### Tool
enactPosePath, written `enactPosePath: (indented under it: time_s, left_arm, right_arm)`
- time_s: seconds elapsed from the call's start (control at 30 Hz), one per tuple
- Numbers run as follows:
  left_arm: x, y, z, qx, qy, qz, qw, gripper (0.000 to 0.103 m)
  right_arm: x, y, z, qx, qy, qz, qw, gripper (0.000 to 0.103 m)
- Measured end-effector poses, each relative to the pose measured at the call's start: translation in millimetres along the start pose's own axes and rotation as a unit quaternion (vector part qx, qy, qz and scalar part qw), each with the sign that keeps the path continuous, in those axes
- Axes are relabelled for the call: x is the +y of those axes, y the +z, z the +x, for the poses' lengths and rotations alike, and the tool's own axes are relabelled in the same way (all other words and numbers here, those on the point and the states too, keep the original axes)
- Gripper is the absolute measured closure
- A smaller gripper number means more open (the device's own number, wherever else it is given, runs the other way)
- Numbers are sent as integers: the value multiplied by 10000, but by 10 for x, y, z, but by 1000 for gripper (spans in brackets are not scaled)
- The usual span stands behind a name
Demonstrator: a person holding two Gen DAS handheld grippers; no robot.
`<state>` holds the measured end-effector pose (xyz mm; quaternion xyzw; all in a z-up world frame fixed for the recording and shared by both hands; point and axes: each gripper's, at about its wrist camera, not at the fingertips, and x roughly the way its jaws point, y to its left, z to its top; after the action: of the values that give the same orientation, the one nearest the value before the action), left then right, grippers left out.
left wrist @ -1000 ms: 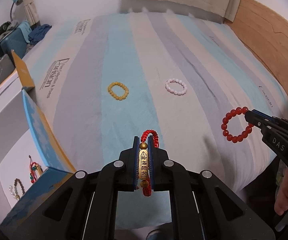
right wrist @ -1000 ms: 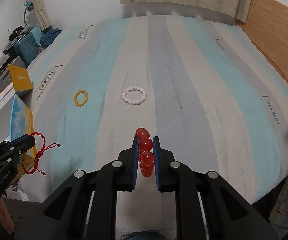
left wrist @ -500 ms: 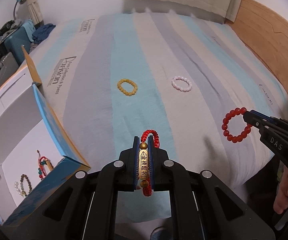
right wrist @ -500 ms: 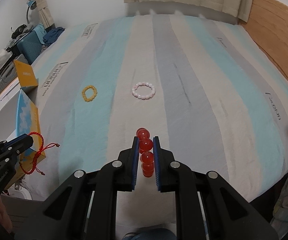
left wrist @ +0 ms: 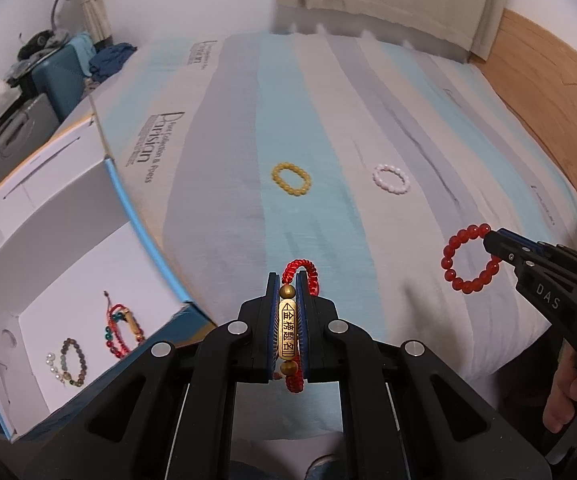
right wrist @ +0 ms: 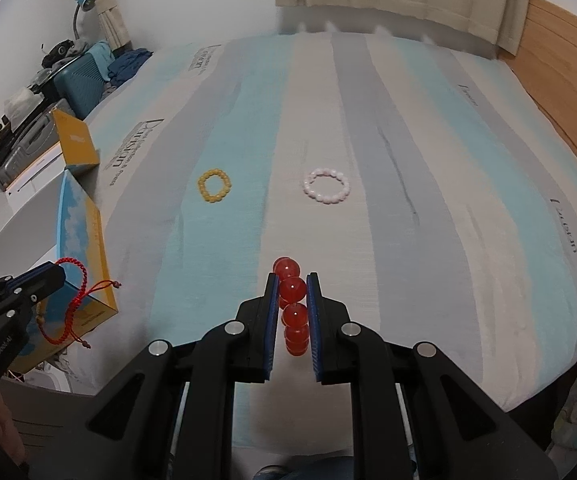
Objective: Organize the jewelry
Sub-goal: 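Lift both held bracelets and carry them over the box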
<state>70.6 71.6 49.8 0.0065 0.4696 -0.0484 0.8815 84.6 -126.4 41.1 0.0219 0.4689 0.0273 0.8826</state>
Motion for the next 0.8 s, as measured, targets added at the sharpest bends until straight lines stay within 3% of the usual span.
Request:
enactPosePath:
  time_s: [0.8]
  left_arm:
    - [544, 118, -378, -247, 231, -369, 9987, 96]
  right_arm:
    - [577, 226, -95, -138, 299, -355, 9988, 90]
